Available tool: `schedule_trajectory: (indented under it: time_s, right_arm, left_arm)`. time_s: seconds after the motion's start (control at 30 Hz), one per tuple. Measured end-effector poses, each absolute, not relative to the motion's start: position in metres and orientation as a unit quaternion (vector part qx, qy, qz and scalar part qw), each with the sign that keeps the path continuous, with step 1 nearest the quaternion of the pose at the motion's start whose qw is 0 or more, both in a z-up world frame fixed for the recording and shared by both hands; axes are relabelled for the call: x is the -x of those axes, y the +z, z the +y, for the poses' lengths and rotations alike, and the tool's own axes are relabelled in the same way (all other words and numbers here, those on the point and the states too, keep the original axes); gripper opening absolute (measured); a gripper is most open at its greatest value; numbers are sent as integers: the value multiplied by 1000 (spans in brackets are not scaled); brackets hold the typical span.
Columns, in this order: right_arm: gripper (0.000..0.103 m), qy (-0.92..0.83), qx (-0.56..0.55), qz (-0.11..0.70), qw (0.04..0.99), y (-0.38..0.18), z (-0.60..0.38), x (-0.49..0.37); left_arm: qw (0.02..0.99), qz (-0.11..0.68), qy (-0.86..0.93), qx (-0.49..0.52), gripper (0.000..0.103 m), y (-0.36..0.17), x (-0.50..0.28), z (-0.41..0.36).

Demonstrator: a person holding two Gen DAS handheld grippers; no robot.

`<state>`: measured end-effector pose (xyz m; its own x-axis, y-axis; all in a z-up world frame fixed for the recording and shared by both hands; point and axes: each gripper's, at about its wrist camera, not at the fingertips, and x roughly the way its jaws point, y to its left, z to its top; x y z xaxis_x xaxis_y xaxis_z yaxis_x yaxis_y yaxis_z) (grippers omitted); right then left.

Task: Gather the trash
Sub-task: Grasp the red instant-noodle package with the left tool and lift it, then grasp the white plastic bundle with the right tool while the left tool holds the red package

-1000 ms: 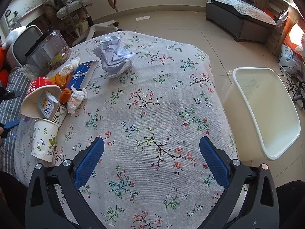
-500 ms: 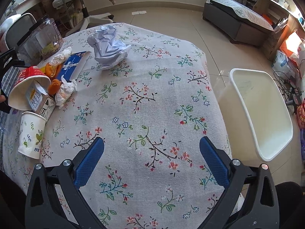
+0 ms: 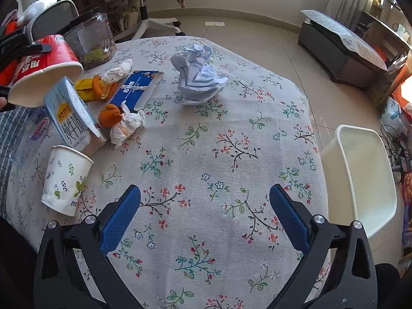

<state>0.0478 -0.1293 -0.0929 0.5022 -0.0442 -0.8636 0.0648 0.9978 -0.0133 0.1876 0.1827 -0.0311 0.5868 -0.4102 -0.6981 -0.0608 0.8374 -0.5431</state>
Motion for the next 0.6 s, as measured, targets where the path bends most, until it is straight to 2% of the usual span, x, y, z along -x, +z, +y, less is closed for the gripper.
schedule_trajectory:
  time_s: [0.17,0.33,0.43,0.5,0.6]
  right_arm:
    - [96,1,-16,484,875,-71,-107,-73]
    - [96,26,-63,487,871,-49,-76,-137]
    - [82,39,-78,506,858,-48,-51,-188]
    - [66,51,-89,539,836,-55,-33,-220]
    - [61,59,-130,588,796,-75,-18,-256]
  left_arm:
    - [916,338,-57,207,77,8,-167,190]
    - [924,307,-39,224,77,20,-164,210]
    - [927,296,-40,225,77,27,-165,214]
    - [932,289,-39,216,77,30,-165,213]
    - [930,289,-47,224,77,31,-168,216]
